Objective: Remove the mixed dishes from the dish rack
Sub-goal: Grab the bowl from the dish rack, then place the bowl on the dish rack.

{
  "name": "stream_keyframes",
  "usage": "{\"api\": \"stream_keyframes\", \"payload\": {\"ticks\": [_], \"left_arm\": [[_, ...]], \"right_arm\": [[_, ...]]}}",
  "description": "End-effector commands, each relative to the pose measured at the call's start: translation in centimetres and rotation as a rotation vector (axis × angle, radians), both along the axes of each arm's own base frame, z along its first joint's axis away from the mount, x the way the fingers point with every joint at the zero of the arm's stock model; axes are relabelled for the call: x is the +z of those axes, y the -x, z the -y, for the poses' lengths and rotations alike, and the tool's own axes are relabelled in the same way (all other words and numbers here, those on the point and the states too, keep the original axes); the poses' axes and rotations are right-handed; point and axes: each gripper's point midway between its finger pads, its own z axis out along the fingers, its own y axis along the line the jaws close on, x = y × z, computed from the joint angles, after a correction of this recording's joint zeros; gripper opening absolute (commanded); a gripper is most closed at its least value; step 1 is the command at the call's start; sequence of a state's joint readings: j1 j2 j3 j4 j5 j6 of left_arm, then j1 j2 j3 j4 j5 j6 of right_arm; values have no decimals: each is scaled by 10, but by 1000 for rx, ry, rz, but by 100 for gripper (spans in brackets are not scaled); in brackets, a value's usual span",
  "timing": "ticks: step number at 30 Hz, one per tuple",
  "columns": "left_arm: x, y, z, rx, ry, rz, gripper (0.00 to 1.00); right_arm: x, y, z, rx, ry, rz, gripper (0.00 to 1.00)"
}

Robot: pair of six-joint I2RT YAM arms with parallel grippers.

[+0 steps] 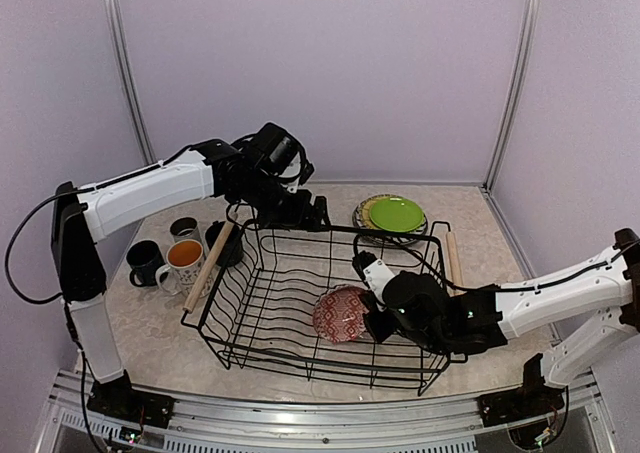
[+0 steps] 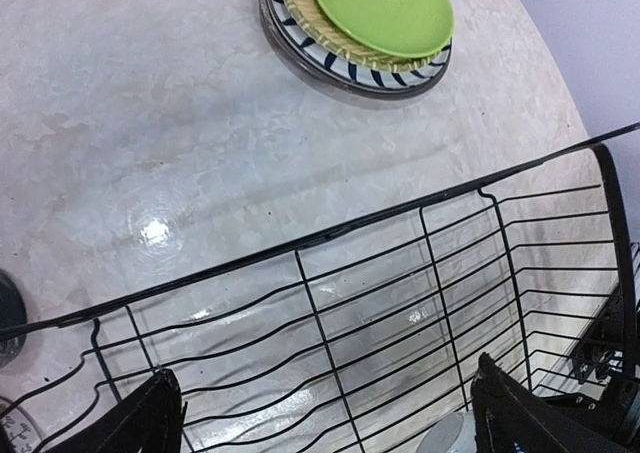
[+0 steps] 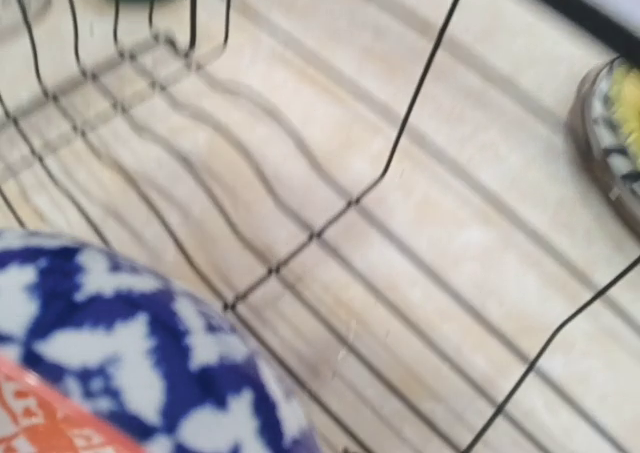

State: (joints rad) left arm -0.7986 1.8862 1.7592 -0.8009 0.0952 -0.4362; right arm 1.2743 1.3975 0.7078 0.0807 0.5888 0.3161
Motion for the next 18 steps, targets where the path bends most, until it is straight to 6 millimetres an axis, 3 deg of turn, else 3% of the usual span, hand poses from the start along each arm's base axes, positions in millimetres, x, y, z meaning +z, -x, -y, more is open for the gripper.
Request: {"api": "stream_keyframes", "payload": {"ticks": [1, 6, 10, 14, 18], "left_arm": [[70, -10, -30, 30, 26, 135, 96], [153, -6, -62, 49, 107, 317, 99], [199, 1, -89, 68, 140, 489, 99], [223, 3, -123, 135, 132, 683, 99], [226, 5, -153, 197, 133, 745, 99]], "right_arm": [[52, -10, -1, -52, -148, 58, 0], [85, -23, 5, -68, -222, 46, 0], [118, -35, 17, -91, -284, 62, 0], [152, -54, 38, -147, -300, 109, 0], [189, -78, 65, -234, -282, 165, 0]]}}
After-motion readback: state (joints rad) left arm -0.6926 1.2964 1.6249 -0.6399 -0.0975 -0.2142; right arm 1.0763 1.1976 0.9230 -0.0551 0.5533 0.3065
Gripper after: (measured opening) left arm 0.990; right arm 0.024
